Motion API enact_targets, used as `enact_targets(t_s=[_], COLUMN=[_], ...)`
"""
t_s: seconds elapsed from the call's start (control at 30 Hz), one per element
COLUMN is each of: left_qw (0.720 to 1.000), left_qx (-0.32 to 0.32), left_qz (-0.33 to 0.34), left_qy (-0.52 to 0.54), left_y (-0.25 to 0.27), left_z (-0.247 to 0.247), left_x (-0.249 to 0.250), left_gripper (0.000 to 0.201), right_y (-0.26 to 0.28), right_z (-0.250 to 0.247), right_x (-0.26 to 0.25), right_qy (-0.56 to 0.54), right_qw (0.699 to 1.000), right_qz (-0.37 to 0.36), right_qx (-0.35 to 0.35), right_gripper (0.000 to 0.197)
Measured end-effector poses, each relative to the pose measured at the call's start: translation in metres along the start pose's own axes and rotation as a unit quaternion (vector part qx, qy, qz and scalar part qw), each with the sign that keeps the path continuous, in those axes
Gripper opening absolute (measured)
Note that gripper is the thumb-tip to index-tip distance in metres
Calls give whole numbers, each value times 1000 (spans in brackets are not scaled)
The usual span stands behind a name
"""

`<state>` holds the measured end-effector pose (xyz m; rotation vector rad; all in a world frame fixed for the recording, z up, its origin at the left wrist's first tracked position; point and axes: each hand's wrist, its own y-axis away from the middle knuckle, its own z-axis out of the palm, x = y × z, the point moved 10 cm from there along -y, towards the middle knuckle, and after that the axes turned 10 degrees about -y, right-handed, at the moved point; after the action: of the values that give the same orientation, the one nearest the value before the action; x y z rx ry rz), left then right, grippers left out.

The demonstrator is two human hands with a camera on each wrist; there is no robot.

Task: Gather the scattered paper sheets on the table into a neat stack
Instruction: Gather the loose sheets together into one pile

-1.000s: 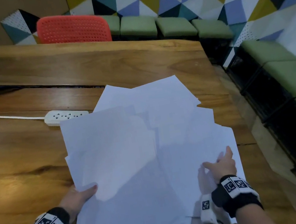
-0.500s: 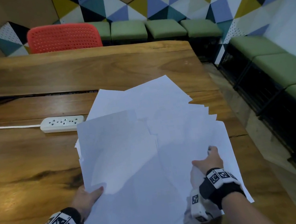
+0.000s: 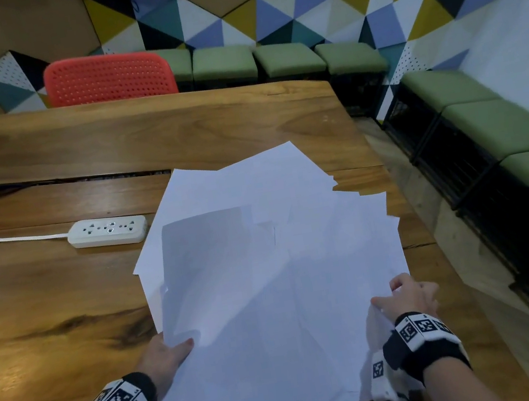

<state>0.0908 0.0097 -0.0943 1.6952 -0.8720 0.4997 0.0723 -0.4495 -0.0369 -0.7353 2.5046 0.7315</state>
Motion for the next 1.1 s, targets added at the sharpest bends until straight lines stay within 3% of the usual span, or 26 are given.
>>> enact_targets(t_s=[0.1,0.2,0.37,0.47,0.57,0.7,0.9,1.1], left_qw=[1000,1000,1000,1000,1000,1000,1000,999], left_qx=[-2,-3,-9,-14,-13,-18,-27,-33], left_qz=[-7,-11,-10,-9,-12,-7,-3,-19], left_qy=[8,12,5,2,-3,-2,7,11], left_y=[0,0,0,-3,-5,-5,-7,-8], left_z=[1,1,1,0,-1,0,1,2], left_x=[-4,-6,-5,-9,-12,-10,-8,-11], left_gripper=[22,17,17,25,32,27,21,29], right_y=[2,1,0,-5,-10,-4,-1,16], right_z=[-1,-5,4,12,13,25,2,-43], right_x=[7,7,1,4,4,-2,-15,-62], right_qy=[-30,-49,31,-17,-107,-114,-161,-112], right_qw=[999,998,995,990,985,981,982,981], right_qz=[33,42,24,30,33,12,-27,-160], right_qx=[-13,-20,-90,-136,-135,-157,-90,-5], right_gripper=[77,94,68,49,44,37,21,15])
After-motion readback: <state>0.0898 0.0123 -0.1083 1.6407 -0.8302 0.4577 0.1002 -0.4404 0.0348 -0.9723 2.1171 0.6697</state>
